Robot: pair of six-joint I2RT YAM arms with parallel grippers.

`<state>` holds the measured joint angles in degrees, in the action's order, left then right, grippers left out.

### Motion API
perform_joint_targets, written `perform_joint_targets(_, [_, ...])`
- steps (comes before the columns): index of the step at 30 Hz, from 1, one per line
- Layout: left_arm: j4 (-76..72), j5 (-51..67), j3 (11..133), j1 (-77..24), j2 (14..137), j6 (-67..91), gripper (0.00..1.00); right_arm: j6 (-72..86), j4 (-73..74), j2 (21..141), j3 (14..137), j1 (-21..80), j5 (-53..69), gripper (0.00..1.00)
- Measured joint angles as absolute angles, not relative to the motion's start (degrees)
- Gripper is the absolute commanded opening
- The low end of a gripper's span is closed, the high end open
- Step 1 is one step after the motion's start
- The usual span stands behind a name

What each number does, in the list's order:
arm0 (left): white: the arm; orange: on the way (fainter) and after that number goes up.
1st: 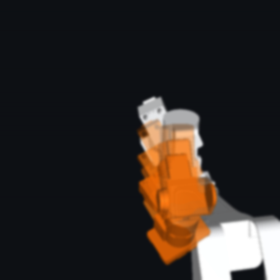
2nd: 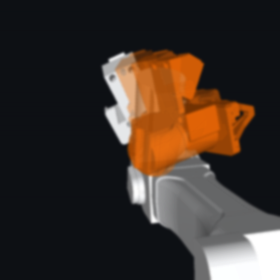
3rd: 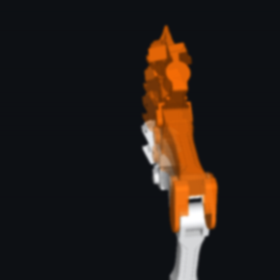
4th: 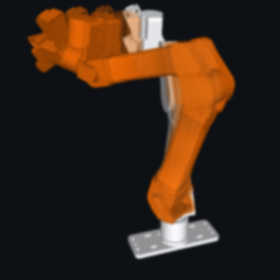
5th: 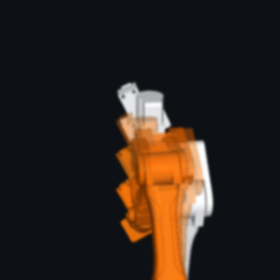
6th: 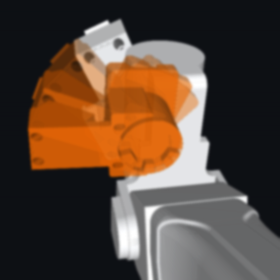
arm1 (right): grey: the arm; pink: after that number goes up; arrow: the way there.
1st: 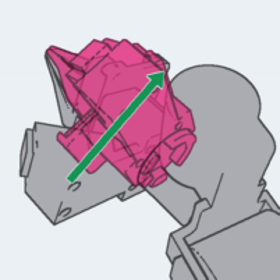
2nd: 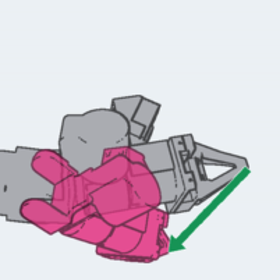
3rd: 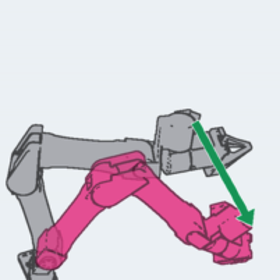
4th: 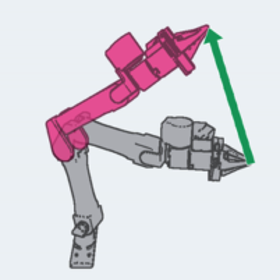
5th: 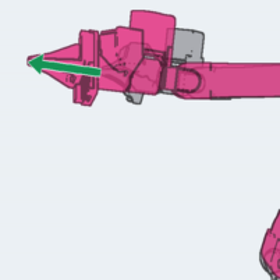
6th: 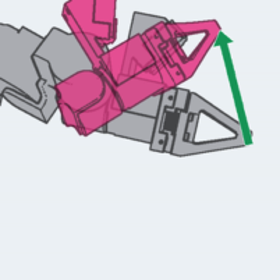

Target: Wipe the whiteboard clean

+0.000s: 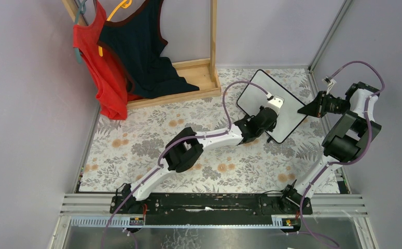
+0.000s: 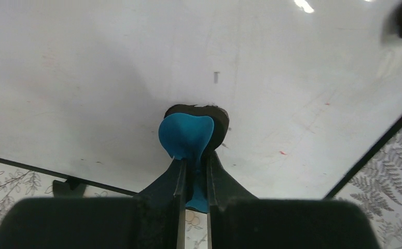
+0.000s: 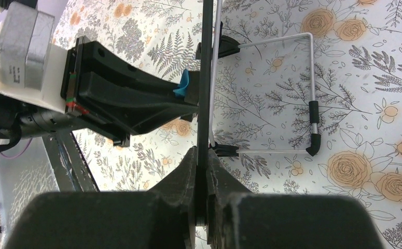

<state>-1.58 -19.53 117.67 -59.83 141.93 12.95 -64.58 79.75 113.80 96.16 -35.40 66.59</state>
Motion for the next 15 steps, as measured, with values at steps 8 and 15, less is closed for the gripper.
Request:
perform_joint_targets(8, [-0.99, -18.15, 119.15, -62.59, 142.67, 13.54, 0.0, -65.01, 79.92, 113.8, 96.16, -35.42, 66.65, 0.0])
perform_joint_targets(15, [-0.97, -16.67, 119.17, -64.27, 143.24, 14.59, 0.0, -65.32, 79.92, 113.8, 96.16, -35.42, 66.67, 0.0])
